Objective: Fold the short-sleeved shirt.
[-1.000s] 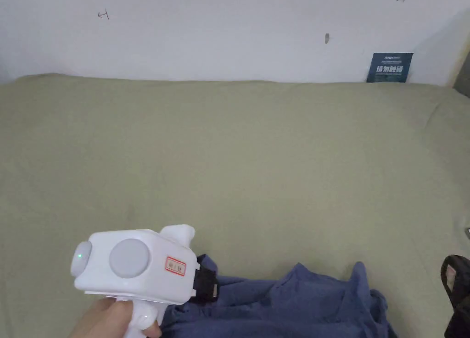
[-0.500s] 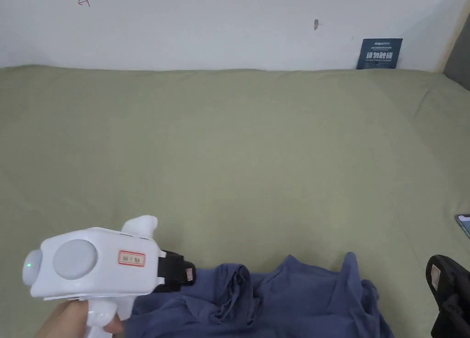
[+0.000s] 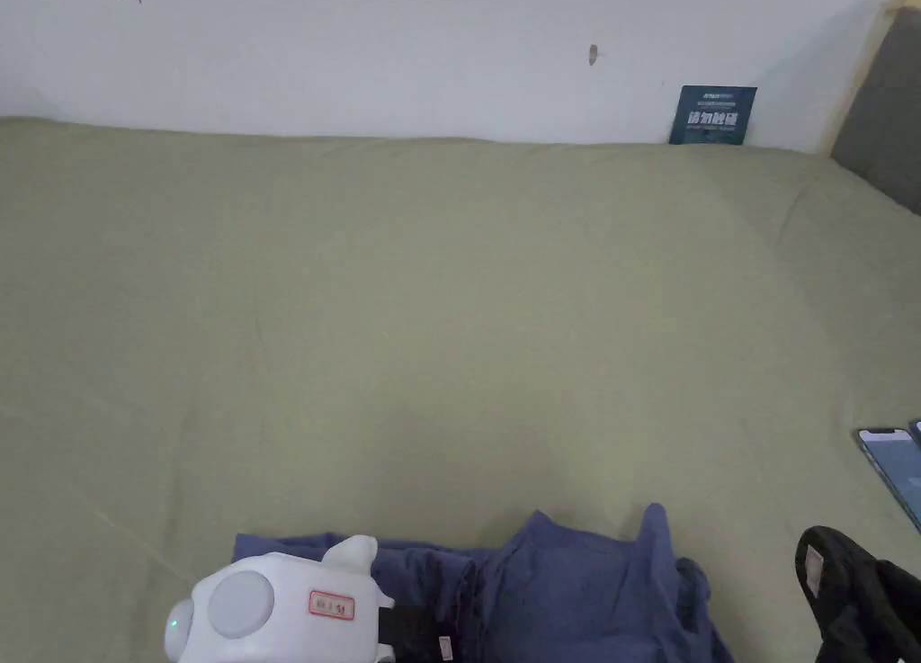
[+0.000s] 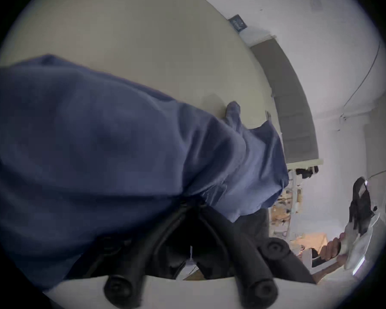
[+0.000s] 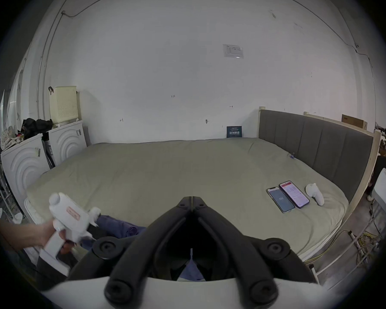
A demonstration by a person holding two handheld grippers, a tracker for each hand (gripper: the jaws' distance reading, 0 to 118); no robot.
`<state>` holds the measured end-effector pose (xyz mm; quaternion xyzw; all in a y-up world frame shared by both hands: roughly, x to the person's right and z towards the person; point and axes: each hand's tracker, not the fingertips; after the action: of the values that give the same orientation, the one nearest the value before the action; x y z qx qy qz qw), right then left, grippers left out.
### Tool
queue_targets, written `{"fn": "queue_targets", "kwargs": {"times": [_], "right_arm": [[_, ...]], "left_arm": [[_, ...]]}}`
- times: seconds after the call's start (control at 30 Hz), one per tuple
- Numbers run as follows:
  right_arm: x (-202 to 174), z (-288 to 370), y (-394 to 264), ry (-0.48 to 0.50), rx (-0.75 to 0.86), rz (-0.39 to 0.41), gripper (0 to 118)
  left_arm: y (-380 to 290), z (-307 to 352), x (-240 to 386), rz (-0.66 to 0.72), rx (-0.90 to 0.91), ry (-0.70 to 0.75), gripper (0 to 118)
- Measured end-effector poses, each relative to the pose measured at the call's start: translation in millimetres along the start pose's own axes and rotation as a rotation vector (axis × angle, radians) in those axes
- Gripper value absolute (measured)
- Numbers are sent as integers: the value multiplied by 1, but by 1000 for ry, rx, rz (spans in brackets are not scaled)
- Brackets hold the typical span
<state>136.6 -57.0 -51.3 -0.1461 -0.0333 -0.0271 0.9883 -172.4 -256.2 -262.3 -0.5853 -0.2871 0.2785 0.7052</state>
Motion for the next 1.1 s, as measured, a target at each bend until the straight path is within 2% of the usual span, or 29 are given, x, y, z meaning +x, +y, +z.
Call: {"fn": "queue_targets", "kwargs": {"times": [0.17,0.27,0.37,0.5,0.57,0.67,0.7,0.73,0.77,0.8,0.83,0.87,0.9,1.0,1.07,1.1], "right_arm": [[0,-4,-2,1,-19,-4,0],[-6,-7,1,13,-20,-9,0],[-14,-11,6,40,-9,3,0],[-25,-17,12,80,6,25,0],[-30,-19,13,95,8,27,0],[-36,-21,12,116,2,23,0],[-38,-22,11,120,-3,23,0],[-40,-23,11,121,-6,26,0],[-41,-23,11,122,-11,31,0],[-42,-24,10,124,-15,36,0],[-43,-23,11,123,-17,38,0],[-43,-23,11,124,-19,40,0],[-43,-22,12,123,-20,45,0],[-42,-21,13,114,-21,54,0],[-40,-20,14,104,-24,54,0],[-39,-20,13,97,-24,55,0]], "left_arm": [[1,10,-14,71,-2,-93,1],[5,30,3,18,21,-62,1],[15,87,12,-24,116,-130,1],[24,171,-3,-48,267,4,1],[22,192,-17,-42,290,70,1],[18,200,-52,42,239,97,1],[17,196,-58,36,237,80,7],[17,193,-63,37,225,74,27],[16,186,-68,17,190,42,78],[18,178,-74,26,166,9,99],[20,169,-78,34,150,-13,106],[20,159,-82,47,134,-37,106],[21,152,-86,54,149,-54,113],[30,133,-95,111,113,-120,111],[36,123,-100,99,119,-213,109],[37,117,-100,112,100,-238,100]]}}
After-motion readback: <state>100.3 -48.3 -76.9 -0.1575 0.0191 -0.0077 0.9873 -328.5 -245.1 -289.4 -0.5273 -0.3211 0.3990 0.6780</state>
